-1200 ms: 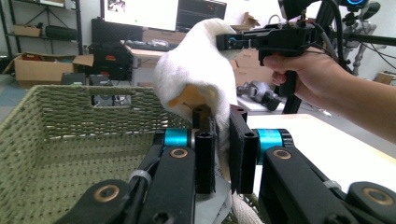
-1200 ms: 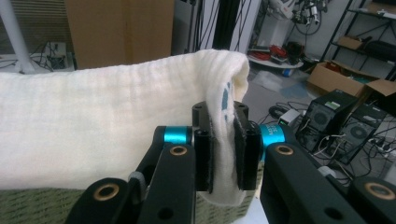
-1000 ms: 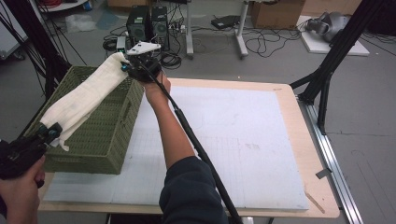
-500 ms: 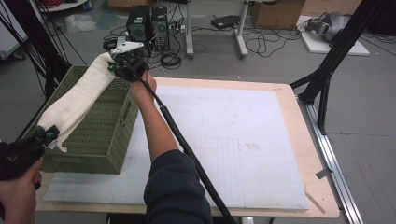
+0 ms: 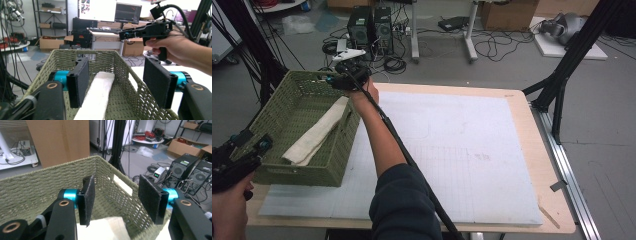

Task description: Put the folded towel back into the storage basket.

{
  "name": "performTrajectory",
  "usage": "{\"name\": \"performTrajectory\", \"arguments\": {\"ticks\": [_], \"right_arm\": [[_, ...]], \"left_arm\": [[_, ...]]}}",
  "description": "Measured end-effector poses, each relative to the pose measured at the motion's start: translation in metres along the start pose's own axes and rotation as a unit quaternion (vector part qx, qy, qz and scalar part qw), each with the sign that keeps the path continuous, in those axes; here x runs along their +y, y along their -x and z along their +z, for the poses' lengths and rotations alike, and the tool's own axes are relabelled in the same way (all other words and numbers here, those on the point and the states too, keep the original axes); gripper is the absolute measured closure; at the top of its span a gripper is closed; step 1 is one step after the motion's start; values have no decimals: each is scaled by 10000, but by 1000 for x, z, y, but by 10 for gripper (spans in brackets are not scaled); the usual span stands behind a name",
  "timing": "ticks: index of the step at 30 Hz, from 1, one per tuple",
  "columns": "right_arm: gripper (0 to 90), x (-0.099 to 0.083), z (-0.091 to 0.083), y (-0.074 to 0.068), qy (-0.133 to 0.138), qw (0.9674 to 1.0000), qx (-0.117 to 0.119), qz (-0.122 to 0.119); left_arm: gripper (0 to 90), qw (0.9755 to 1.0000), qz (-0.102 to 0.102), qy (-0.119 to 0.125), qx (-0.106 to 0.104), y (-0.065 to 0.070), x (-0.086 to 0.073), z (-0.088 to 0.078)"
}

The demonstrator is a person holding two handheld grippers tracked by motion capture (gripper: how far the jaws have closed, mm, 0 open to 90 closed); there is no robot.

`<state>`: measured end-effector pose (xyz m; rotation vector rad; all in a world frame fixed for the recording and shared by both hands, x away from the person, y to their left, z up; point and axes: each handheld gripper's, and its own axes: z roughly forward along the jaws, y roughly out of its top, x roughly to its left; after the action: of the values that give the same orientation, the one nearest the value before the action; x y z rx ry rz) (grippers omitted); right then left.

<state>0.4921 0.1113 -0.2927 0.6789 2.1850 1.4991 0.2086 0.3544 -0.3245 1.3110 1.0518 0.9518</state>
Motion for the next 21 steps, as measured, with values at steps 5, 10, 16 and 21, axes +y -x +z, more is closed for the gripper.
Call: {"name": "performTrajectory", "arguments": {"ticks": [5,10,16,21], "right_arm": [[443,-8,-21,4,29,10000,83,-2],[408,-21,-45,12,5,9999,152,46],[322,-40,-71,23,-114,9996,243,60],[257,-53,-95,27,-199,9992,329,134]], "left_arm": [[306,9999,108,-77,-86,3,-3,7],[142,9996,-238,-89,79,7,-4,14],[143,9989,-331,-220,-234,12,-6,22],[146,9980,-276,-310,-486,20,-7,29]]}}
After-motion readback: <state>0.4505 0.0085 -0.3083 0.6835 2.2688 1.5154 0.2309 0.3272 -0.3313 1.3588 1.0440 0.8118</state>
